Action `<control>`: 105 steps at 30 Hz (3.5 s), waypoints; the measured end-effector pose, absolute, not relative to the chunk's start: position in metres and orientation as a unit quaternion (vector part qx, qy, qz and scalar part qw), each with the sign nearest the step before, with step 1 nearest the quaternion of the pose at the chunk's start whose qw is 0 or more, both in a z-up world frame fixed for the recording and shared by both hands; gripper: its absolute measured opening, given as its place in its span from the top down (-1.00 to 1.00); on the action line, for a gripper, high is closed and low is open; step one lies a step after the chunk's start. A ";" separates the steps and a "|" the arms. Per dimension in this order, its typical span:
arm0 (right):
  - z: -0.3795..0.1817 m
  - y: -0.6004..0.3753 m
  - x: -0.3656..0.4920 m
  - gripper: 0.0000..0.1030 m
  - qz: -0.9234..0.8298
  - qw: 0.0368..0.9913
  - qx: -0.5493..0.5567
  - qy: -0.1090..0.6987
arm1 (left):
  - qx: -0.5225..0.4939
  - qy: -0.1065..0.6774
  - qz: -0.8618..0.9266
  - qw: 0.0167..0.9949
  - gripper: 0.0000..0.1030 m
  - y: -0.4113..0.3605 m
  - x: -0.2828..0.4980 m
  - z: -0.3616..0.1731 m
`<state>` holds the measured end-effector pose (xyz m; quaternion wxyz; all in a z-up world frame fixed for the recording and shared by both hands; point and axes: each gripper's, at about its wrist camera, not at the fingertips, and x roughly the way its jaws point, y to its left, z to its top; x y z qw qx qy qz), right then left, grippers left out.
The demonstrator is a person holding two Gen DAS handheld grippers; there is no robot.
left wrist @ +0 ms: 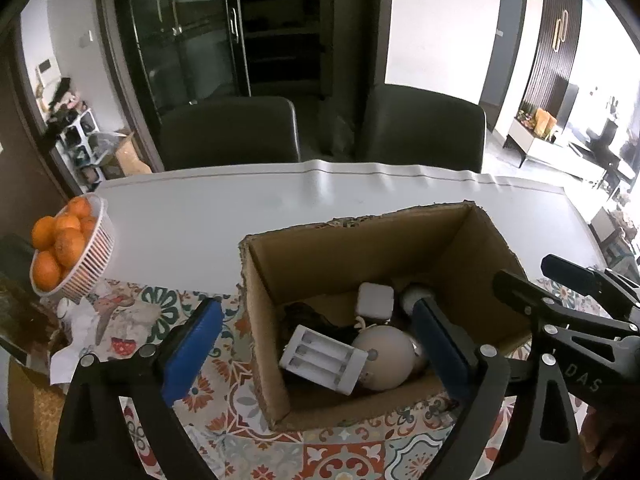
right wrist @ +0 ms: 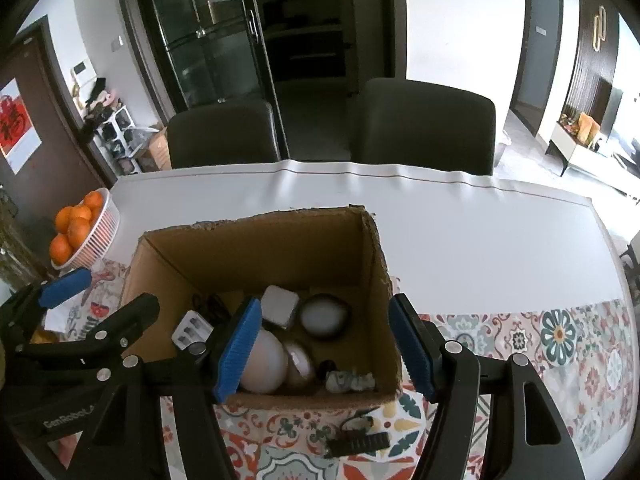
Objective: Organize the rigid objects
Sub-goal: 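Lower both held items into the box and open both tools, then move the right tool toward the black rectangular device with strap, then close the right tool on the black rectangular device and lift it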
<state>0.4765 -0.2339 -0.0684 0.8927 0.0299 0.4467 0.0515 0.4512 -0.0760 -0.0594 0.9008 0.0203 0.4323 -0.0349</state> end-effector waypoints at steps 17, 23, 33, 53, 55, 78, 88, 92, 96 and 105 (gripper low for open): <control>-0.051 -0.246 0.423 -0.38 0.054 0.910 0.025 0.411 | 0.017 0.378 0.015 0.925 -1.00 -0.078 0.390 -0.044; -0.052 -0.252 0.403 -0.47 0.062 0.913 0.025 0.403 | 0.024 0.359 0.033 0.932 -1.00 -0.084 0.364 -0.041; -0.063 -0.258 0.375 -0.53 0.065 0.914 0.016 0.400 | 0.021 0.356 0.075 0.931 -1.00 -0.088 0.335 -0.055; -0.137 -0.272 0.362 -0.54 0.097 0.885 0.007 0.455 | 0.006 0.433 0.100 0.896 -1.00 -0.102 0.319 -0.127; -0.144 -0.272 0.363 -0.54 0.102 0.880 0.004 0.464 | 0.007 0.441 0.102 0.891 -1.00 -0.102 0.319 -0.135; -0.215 -0.267 0.394 -0.60 0.136 0.836 -0.028 0.531 | 0.019 0.502 0.117 0.856 -1.00 -0.104 0.338 -0.194; -0.237 -0.266 0.404 -0.60 0.136 0.828 -0.027 0.543 | 0.026 0.518 0.120 0.847 -1.00 -0.103 0.348 -0.213; -0.241 -0.265 0.408 -0.59 0.137 0.828 -0.029 0.542 | 0.027 0.521 0.122 0.844 -1.00 -0.101 0.350 -0.217; -0.243 -0.262 0.409 -0.59 0.138 0.833 -0.037 0.535 | 0.031 0.523 0.124 0.843 -1.00 -0.099 0.351 -0.220; -0.241 -0.253 0.405 -0.44 0.142 0.836 -0.045 0.528 | 0.035 0.523 0.120 0.843 -1.00 -0.098 0.350 -0.222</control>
